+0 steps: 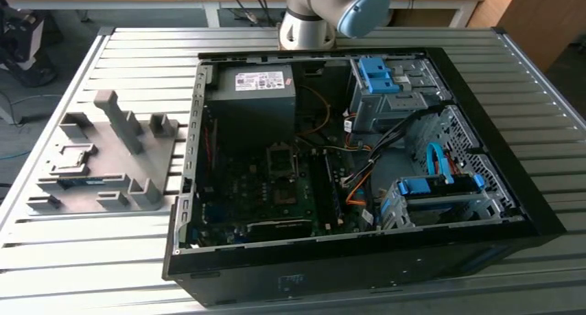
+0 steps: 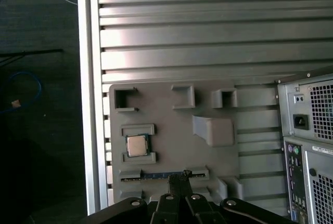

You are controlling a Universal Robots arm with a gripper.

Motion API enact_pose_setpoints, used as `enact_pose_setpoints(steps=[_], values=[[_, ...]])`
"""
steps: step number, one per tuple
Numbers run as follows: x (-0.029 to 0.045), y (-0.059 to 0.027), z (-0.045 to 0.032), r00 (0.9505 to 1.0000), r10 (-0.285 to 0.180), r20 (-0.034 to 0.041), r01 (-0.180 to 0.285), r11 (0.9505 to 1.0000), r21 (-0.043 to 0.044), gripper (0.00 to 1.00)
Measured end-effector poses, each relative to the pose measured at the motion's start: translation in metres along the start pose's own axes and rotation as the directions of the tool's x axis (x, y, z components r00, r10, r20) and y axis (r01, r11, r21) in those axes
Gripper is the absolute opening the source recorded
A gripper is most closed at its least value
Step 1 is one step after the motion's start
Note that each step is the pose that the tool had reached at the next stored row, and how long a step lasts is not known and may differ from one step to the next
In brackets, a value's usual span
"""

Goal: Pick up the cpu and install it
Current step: 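Reach for the cpu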

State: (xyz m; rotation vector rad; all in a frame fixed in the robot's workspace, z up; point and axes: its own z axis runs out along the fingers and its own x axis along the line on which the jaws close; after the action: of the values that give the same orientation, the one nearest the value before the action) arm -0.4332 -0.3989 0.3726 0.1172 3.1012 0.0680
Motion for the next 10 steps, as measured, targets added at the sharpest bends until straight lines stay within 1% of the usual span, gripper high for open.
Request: enact_pose_setpoints(steps=[10], values=[[0.0055, -0.0006, 0.0033, 1.0, 0.0, 0.0, 0.0, 1.0, 0.0, 0.1]])
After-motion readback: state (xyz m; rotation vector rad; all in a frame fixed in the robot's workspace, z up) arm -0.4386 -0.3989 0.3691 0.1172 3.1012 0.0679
